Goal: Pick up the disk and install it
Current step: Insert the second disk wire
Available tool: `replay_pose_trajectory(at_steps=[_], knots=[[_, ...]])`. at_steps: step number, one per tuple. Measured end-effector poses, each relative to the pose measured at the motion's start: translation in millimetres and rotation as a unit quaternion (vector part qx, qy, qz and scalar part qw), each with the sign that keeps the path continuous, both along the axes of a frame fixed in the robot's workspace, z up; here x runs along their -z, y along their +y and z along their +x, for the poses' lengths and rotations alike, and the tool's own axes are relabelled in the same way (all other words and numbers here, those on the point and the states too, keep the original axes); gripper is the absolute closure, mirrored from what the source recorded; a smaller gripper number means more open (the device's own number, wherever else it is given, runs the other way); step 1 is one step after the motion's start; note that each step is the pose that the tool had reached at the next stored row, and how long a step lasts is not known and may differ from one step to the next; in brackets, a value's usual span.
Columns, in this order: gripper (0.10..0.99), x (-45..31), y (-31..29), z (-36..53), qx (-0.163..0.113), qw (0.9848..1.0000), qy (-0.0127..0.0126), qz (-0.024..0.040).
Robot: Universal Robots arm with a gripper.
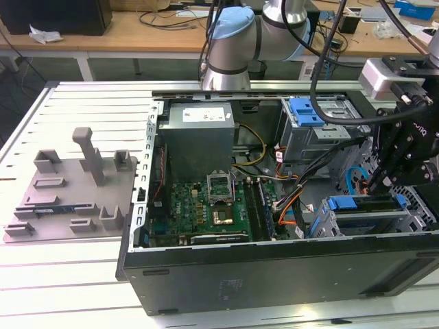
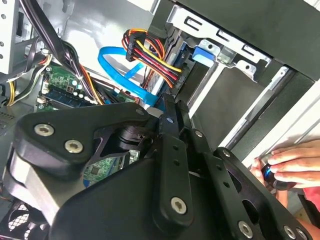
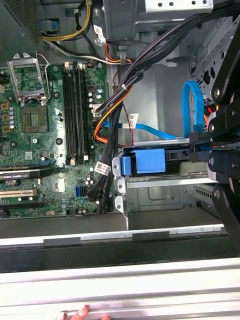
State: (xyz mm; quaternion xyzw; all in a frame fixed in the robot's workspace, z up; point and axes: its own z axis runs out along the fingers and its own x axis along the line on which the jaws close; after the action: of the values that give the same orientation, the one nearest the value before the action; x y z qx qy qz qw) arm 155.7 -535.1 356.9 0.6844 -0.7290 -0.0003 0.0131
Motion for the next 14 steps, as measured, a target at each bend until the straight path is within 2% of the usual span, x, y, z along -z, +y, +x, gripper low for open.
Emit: replay_pose_trajectory(at_steps=[6,14], knots=[[0.925,0.9,-4.1,0.1,0.0,1.0,0.0,0.0001],[0.925,1.6,-4.4,0.0,0.0,1.0,0.0,0.0]])
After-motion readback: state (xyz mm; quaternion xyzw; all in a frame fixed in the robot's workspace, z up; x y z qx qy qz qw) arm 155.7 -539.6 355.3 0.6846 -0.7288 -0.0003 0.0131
